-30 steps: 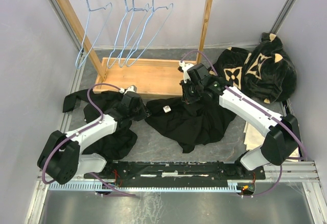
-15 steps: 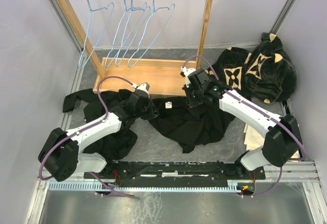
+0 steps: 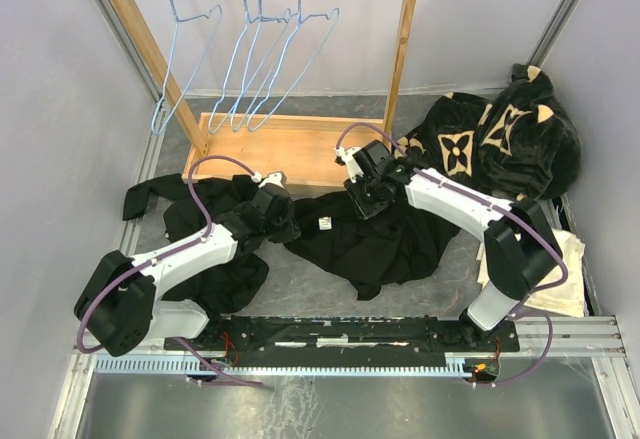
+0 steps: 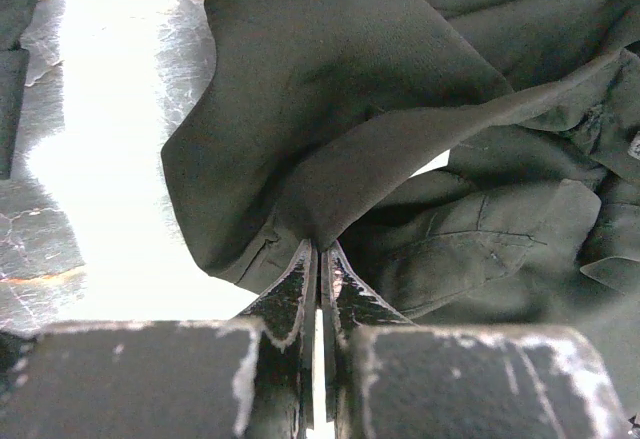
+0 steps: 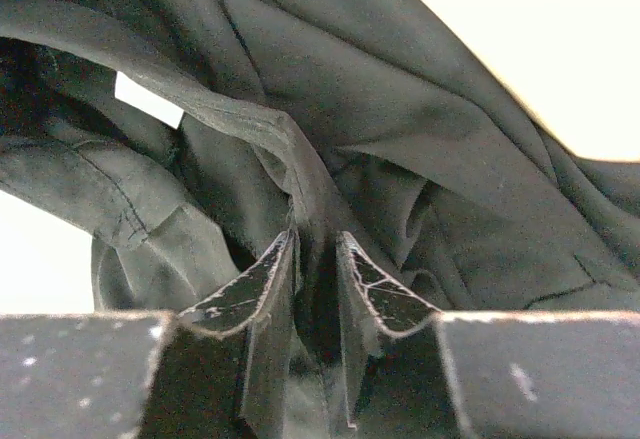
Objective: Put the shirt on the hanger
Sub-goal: Adjust the shirt at the center of the board.
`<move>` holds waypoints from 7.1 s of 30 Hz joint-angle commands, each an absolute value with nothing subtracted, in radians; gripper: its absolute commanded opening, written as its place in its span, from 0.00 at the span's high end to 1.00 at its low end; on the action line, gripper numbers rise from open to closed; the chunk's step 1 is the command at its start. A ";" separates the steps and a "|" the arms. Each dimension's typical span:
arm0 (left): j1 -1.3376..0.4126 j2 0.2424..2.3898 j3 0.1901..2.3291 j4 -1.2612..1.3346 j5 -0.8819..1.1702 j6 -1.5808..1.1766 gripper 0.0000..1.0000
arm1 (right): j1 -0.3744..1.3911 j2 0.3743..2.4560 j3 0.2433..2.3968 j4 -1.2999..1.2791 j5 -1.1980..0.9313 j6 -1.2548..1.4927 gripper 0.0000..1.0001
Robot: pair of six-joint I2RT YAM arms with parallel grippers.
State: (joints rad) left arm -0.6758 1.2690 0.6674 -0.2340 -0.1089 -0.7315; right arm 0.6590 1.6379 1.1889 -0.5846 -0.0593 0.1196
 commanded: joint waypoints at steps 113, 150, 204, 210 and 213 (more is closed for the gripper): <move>-1.390 1.845 2.550 0.239 -0.828 0.569 0.97 | 0.698 1.242 2.228 -0.197 0.368 -0.192 1.00; -1.336 1.226 1.136 -0.353 -0.810 -0.530 0.97 | 0.697 0.760 1.148 -0.672 0.391 0.282 1.00; -1.091 1.192 0.825 -0.331 -0.422 -0.642 0.47 | 0.691 0.931 0.890 -0.769 0.347 0.594 0.23; -1.091 1.143 0.803 -0.397 -0.402 -0.664 0.37 | 0.691 0.961 0.977 -0.886 0.318 0.653 0.07; -1.090 1.130 0.798 -0.423 -0.409 -0.690 0.37 | 0.690 0.969 0.984 -0.879 0.273 0.595 0.01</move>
State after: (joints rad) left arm -1.0943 1.1603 0.8082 -0.3798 -0.4107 -0.6250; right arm 0.6930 0.9604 0.9333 -0.8429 0.3290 0.6250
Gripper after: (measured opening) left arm 0.627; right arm 0.960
